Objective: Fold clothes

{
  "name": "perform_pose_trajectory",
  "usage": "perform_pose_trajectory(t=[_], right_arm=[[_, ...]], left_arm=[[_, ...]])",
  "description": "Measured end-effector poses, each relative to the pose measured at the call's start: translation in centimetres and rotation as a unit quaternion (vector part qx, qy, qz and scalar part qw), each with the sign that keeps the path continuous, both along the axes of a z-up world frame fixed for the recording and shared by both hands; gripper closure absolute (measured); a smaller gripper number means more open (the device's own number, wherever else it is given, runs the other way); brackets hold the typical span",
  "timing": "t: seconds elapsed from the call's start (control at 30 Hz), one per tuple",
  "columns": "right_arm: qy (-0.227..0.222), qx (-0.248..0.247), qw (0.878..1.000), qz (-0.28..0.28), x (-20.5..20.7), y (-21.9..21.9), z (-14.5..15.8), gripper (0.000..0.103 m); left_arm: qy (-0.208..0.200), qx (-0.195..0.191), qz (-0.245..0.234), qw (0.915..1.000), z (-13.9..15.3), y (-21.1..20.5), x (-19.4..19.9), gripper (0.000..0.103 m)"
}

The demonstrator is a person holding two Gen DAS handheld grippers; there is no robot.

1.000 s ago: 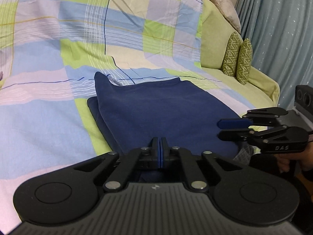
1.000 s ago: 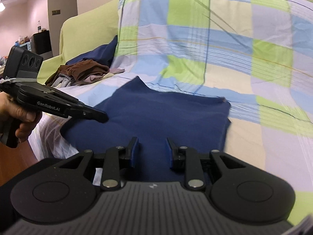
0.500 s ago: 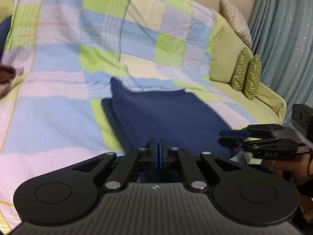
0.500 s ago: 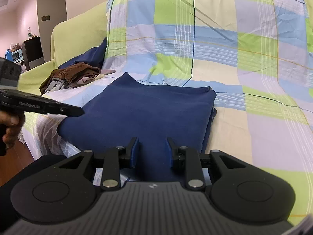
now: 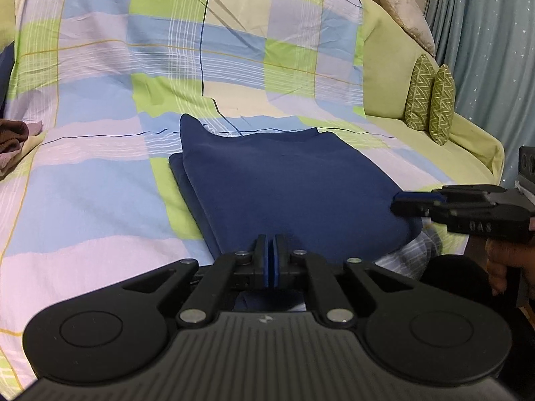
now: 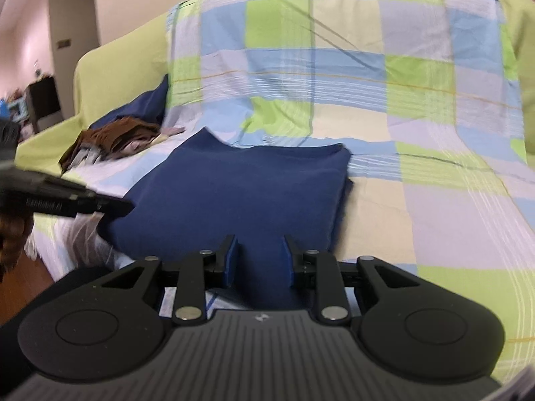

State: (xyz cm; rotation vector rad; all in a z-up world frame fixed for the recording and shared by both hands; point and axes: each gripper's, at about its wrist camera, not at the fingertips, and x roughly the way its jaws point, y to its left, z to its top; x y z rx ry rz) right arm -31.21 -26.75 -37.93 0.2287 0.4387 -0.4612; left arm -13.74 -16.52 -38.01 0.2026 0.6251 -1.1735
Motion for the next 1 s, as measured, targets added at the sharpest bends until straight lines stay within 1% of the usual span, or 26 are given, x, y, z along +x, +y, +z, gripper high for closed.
perform_pose_trajectory(t=[0.07,0.13,0.2,0.33,0.4,0.7,0.87,0.93,1.0], right_arm=[[-0.003,-0.003,1.000,-0.006,-0.2,0.1,0.1,0.093],[-0.006,-0.005,1.000,-0.011,-0.3,0.2,0.3,0.090],[-0.008,-0.008,1.000,-0.017,-0.5,0.3,0.4,0.089],[0.004,-0.004,1.000,-0.021,0.7,-0.9,-0.1,0.091],[0.011,-0.001,1.000,-0.023,1.4,-1.6,-0.4,0.094],[0.039,0.009,0.999,-0.030,4.3,-4.6,-1.5,0.097],[0.040,0.011,0.999,-0.025,5.0,-5.6,-1.7,0.097],[0.041,0.009,0.999,-0.022,5.5,-6.1,-1.8,0.097],[0.040,0.009,0.999,-0.020,5.7,-6.4,-1.8,0.097]], left_arm=[[-0.007,0.003,0.003,1.0000,0.0,-0.1,-0.3,0.097],[-0.007,0.001,0.009,0.9999,-0.1,0.0,-0.4,0.097],[-0.002,-0.003,0.014,0.9999,-0.2,0.1,-0.4,0.097],[-0.004,-0.002,0.016,0.9999,-0.2,0.1,-0.6,0.097],[-0.003,0.000,0.016,0.9999,-0.2,0.0,-0.5,0.097],[-0.005,0.009,0.018,0.9998,0.0,-0.6,-0.2,0.097],[-0.013,0.008,0.010,0.9998,1.4,-0.8,0.0,0.097],[-0.026,0.004,0.003,0.9997,2.3,-1.3,0.1,0.096],[-0.026,-0.001,-0.004,0.9997,2.7,-2.2,0.5,0.096]])
